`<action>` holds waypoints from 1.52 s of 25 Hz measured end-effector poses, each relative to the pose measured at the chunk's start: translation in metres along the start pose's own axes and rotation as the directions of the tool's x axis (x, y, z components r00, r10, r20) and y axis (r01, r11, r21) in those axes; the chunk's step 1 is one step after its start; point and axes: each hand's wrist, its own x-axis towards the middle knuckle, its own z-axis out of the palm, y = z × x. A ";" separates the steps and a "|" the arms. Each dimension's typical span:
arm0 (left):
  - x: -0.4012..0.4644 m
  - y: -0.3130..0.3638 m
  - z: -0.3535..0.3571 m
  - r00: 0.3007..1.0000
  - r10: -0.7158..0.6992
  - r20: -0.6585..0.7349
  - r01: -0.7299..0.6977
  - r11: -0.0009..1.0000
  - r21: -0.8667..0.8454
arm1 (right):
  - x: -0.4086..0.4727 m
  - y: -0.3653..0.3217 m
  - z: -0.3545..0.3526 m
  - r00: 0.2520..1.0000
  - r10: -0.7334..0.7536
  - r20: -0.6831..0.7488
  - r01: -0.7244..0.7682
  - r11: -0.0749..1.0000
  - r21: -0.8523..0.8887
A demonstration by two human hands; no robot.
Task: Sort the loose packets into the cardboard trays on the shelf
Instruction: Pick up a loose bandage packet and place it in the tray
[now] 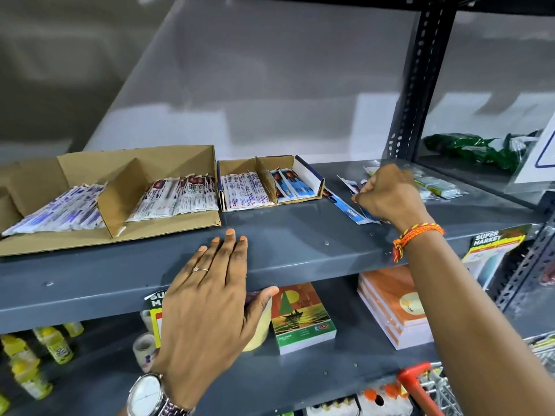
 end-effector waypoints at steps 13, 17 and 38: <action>0.001 -0.003 0.004 0.999 0.022 -0.042 -0.022 1.000 -0.001 | -0.021 -0.016 -0.019 0.981 0.011 -0.193 0.062 0.929 0.366; 0.001 -0.003 0.004 0.998 0.029 -0.050 -0.029 1.000 -0.006 | -0.031 -0.037 -0.027 0.995 -0.029 0.095 -0.056 0.630 0.775; 0.001 -0.004 0.009 0.993 0.033 -0.110 -0.029 0.999 0.039 | -0.043 -0.093 -0.002 0.937 -0.183 0.298 -0.244 0.269 0.932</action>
